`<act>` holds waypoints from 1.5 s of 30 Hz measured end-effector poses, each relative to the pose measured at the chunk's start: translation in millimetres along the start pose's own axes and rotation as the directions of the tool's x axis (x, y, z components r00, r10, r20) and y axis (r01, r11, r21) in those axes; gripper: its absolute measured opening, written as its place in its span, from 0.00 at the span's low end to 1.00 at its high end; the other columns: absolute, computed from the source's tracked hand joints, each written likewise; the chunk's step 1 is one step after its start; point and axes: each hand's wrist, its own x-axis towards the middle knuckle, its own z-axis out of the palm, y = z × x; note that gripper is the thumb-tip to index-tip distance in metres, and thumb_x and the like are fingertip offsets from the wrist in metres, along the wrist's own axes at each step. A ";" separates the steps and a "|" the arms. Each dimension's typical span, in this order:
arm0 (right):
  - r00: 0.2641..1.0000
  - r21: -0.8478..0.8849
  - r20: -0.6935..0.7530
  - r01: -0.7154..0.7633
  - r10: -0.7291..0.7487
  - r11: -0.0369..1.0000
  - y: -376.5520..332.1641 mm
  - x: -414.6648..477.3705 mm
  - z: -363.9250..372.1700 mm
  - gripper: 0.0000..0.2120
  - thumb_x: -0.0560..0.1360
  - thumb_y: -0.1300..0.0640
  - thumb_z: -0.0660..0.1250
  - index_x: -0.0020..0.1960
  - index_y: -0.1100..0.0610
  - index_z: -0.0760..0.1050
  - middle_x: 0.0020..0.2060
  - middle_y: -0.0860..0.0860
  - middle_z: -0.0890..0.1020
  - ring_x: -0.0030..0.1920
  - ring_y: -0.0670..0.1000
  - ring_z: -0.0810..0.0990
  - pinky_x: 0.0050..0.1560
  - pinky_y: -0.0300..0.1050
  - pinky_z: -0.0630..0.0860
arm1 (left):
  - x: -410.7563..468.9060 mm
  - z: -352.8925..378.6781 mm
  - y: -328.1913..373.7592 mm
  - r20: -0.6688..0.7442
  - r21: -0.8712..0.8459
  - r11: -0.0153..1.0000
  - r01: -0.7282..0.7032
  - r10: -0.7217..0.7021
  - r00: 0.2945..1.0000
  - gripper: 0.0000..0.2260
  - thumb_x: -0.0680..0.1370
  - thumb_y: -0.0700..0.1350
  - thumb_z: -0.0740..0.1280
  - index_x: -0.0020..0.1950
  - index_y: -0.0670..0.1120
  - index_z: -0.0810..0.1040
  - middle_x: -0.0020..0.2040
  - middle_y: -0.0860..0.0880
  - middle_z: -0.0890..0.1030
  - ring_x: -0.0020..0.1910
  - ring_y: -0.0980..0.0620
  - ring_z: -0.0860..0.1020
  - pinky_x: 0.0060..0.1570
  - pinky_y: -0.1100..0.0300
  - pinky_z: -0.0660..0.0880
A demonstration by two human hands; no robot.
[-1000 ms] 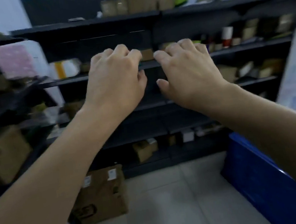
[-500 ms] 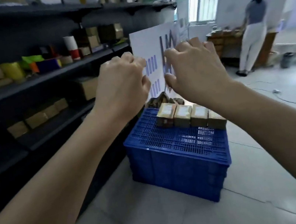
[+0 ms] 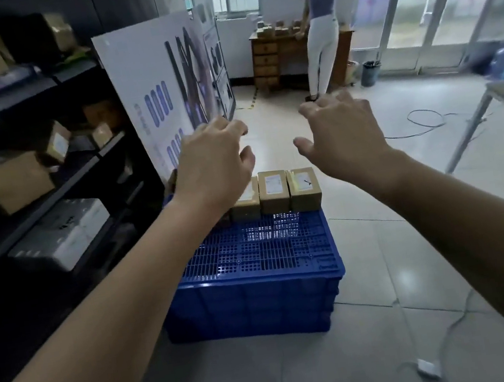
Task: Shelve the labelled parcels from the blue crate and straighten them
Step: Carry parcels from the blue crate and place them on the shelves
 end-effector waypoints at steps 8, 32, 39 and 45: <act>0.989 0.041 0.147 -0.014 0.007 0.999 62.7 100.8 115.0 0.21 0.78 0.48 0.61 0.65 0.59 0.71 0.58 0.58 0.77 0.60 0.60 0.73 0.58 0.54 0.68 | 106.6 132.5 -13.6 0.090 -0.023 0.996 0.092 -0.089 0.992 0.15 0.78 0.46 0.64 0.64 0.44 0.76 0.60 0.45 0.78 0.57 0.45 0.75 0.58 0.50 0.69; 0.839 0.097 0.510 -0.275 0.190 0.956 184.1 254.0 437.5 0.21 0.79 0.47 0.59 0.68 0.57 0.68 0.61 0.58 0.76 0.61 0.59 0.73 0.57 0.53 0.70 | 278.4 467.4 -125.7 0.617 0.006 0.926 0.377 -0.300 0.727 0.14 0.77 0.44 0.63 0.61 0.43 0.76 0.60 0.44 0.78 0.52 0.45 0.77 0.48 0.52 0.73; 0.571 0.241 0.762 -0.687 0.305 0.686 217.3 257.3 551.3 0.28 0.77 0.46 0.65 0.71 0.61 0.66 0.66 0.58 0.74 0.65 0.58 0.73 0.58 0.52 0.72 | 269.7 567.7 -147.5 0.723 -0.060 0.713 0.699 -0.452 0.523 0.22 0.75 0.41 0.68 0.68 0.39 0.69 0.64 0.41 0.75 0.55 0.46 0.74 0.51 0.56 0.70; 0.378 0.230 0.881 -0.867 0.285 0.442 241.6 245.4 642.8 0.32 0.76 0.47 0.67 0.73 0.64 0.63 0.69 0.59 0.71 0.66 0.58 0.71 0.54 0.48 0.70 | 256.4 645.5 -162.5 0.760 -0.075 0.452 0.889 -0.551 0.345 0.31 0.74 0.40 0.70 0.74 0.40 0.61 0.71 0.41 0.68 0.67 0.43 0.69 0.58 0.54 0.68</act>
